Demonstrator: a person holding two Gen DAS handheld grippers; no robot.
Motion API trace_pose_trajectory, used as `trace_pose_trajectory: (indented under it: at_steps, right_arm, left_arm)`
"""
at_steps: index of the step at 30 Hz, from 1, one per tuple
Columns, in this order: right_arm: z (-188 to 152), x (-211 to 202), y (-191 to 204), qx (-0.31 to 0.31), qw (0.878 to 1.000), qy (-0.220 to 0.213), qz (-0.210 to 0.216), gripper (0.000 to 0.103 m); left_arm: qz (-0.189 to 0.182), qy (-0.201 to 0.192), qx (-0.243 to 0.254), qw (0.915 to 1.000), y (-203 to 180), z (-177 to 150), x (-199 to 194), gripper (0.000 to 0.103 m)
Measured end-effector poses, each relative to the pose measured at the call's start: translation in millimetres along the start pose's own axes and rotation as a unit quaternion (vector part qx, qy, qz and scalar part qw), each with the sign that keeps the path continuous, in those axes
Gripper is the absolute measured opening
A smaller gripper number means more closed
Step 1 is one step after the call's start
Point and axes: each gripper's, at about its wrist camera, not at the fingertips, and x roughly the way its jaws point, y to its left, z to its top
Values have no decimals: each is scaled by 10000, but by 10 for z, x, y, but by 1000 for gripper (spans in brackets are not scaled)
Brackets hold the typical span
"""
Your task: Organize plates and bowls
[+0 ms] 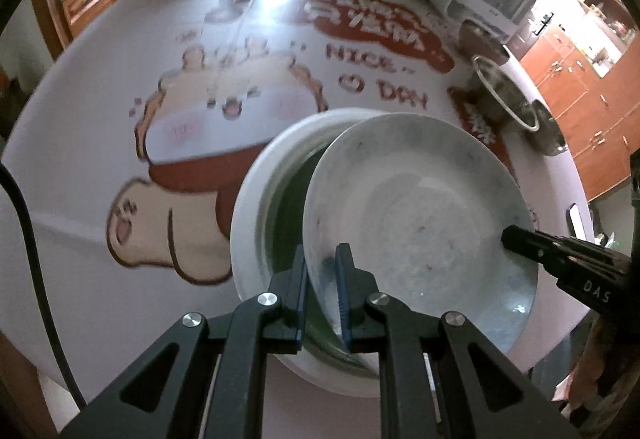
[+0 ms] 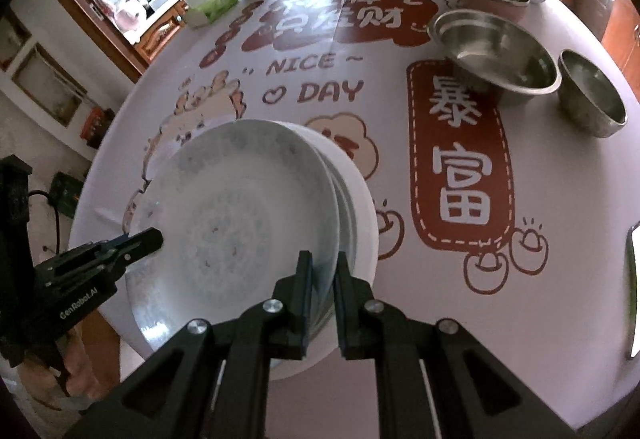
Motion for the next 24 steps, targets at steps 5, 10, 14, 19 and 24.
trace_pose_trajectory:
  at_steps: [5, 10, 14, 19, 24]
  right_arm:
    - [-6, 157, -15, -5, 9999, 114, 55, 9]
    - [6, 223, 17, -134, 9999, 35, -53, 10]
    - [-36, 268, 93, -430, 9988, 72, -241, 15]
    - [-135, 250, 334, -1143, 9886, -189, -959, 19]
    - [-175, 178, 448, -1519, 9783, -491, -1320, 28]
  left_arm:
    - [152, 6, -37, 9999, 51, -29, 110, 11]
    - [215, -53, -1, 9998, 67, -22, 134, 11]
    - [181, -81, -3, 9998, 65, -31, 138, 11]
    - [345, -365, 163, 9986, 21, -6, 36, 11]
    - [388, -663, 165, 9969, 27, 55, -116, 13]
